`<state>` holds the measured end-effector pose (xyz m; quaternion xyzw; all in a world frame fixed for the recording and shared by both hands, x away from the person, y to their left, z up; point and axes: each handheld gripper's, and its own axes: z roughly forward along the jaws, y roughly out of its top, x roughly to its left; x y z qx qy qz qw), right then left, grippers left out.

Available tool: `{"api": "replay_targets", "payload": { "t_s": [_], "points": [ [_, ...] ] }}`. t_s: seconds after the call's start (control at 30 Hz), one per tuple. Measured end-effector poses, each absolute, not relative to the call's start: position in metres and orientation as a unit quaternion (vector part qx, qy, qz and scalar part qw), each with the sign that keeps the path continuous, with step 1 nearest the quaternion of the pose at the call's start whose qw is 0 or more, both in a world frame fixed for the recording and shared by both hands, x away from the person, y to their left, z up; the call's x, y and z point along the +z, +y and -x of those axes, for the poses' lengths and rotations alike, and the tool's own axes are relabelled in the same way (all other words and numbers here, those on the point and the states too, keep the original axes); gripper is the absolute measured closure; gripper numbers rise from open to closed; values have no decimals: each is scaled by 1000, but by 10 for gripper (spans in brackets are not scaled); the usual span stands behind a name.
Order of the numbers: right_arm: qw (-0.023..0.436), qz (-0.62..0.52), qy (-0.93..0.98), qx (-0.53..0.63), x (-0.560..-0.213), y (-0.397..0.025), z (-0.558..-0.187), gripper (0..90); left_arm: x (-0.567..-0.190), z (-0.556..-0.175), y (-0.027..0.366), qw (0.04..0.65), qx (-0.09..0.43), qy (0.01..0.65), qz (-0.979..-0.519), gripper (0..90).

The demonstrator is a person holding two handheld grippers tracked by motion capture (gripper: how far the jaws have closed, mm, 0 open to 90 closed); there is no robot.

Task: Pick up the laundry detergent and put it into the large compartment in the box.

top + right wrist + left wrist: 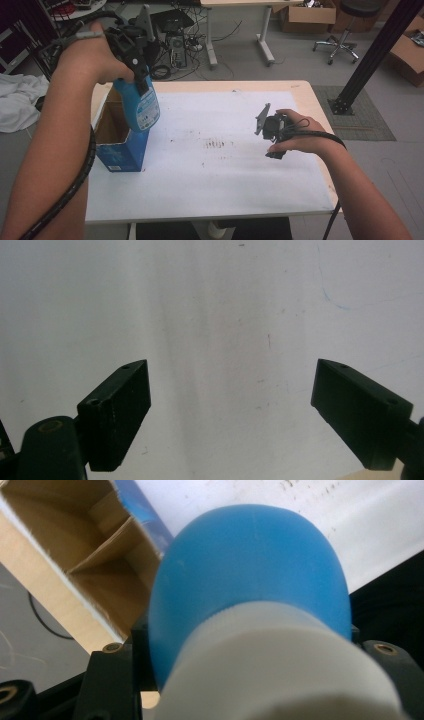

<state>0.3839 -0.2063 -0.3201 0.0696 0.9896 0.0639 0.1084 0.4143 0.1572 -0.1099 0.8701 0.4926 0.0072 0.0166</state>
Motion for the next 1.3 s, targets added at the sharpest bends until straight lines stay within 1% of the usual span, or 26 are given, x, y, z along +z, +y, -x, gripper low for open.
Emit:
{"api": "replay_targets", "payload": {
  "t_s": [0.07, 0.23, 0.27, 0.3, 0.37, 0.67, 0.8, 0.97, 1.3],
  "points": [
    [108, -67, 990, 63, -320, -205, -384, 162, -105, -415, 166, 24, 5, 517, -856, 395],
    [109, -65, 990, 62, -318, -204, -383, 162, -97, -414, 179, 31, 3, 544, -838, 395],
    [110, -65, 990, 64, -318, -203, -383, 162, -94, -413, 187, 36, 4, 565, -824, 395],
    [110, -65, 990, 64, -318, -203, -383, 162, -94, -413, 187, 36, 4, 565, -824, 395],
    [110, -63, 990, 63, -317, -202, -383, 162, -91, -413, 193, 38, 6, 585, -810, 395],
    [112, -62, 990, 63, -314, -202, -381, 162, -86, -412, 222, 18, 16, 671, -741, 395],
    [113, -62, 990, 63, -313, -202, -380, 162, -93, -414, 233, 13, 16, 688, -725, 395],
    [111, -61, 990, 63, -313, -202, -380, 162, -100, -415, 240, 11, 15, 698, -716, 395],
    [110, -62, 990, 59, -314, -201, -380, 162, -124, -423, 248, 5, 0, 701, -713, 395]
  ]
}}
